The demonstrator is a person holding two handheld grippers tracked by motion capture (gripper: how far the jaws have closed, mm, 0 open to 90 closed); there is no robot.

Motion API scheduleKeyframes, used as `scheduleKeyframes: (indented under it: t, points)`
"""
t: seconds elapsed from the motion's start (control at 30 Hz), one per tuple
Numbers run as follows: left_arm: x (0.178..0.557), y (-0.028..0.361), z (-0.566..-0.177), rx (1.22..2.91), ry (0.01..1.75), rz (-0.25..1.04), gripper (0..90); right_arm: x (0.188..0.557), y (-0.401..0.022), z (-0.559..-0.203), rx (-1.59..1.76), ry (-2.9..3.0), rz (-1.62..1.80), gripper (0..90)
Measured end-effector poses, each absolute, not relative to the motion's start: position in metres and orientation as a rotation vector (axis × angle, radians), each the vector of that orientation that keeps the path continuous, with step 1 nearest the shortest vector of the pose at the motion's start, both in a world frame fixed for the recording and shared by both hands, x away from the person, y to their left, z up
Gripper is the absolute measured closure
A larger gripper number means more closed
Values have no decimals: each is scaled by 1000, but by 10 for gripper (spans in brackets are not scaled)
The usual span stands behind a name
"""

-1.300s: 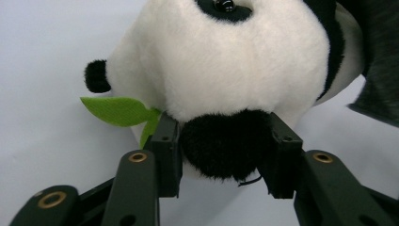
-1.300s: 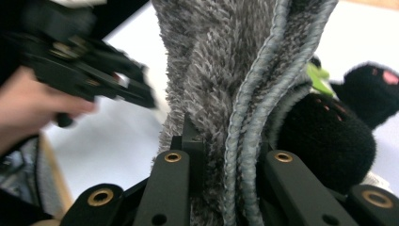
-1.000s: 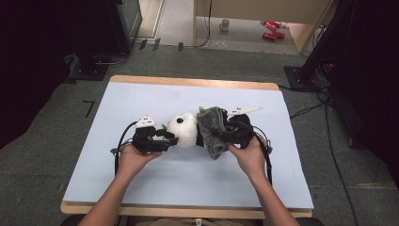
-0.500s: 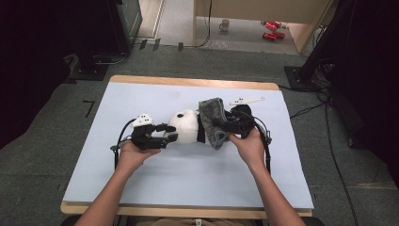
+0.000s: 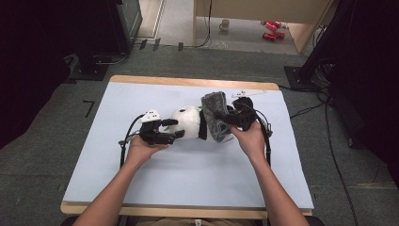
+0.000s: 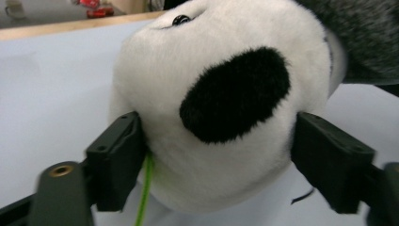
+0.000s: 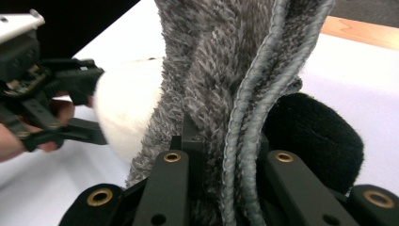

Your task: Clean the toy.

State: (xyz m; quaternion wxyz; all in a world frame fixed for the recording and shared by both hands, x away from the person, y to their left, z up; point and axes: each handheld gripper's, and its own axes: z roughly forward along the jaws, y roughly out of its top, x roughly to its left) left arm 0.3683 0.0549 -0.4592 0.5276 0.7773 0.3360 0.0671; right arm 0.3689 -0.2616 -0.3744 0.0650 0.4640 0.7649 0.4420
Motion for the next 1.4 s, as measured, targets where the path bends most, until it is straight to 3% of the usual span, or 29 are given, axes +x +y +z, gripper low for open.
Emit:
scheduleKeyframes:
  t: [0.13,0.37,0.63,0.8,1.4]
  points:
    - [361,51,-457,1854,866,155,397,363,-255,-362,1382,2310,1354,782]
    - [340,33,-448,1859,910,166,466,345,-224,-346,1242,2358,1401,782]
    - [330,20,-448,1901,902,204,498,339,-190,-368,1165,2457,1333,777]
    - [337,20,-455,1895,911,192,510,349,-202,-385,1185,2431,1299,782]
    - [352,33,-456,1860,951,102,513,356,-270,-378,1388,2252,1217,787]
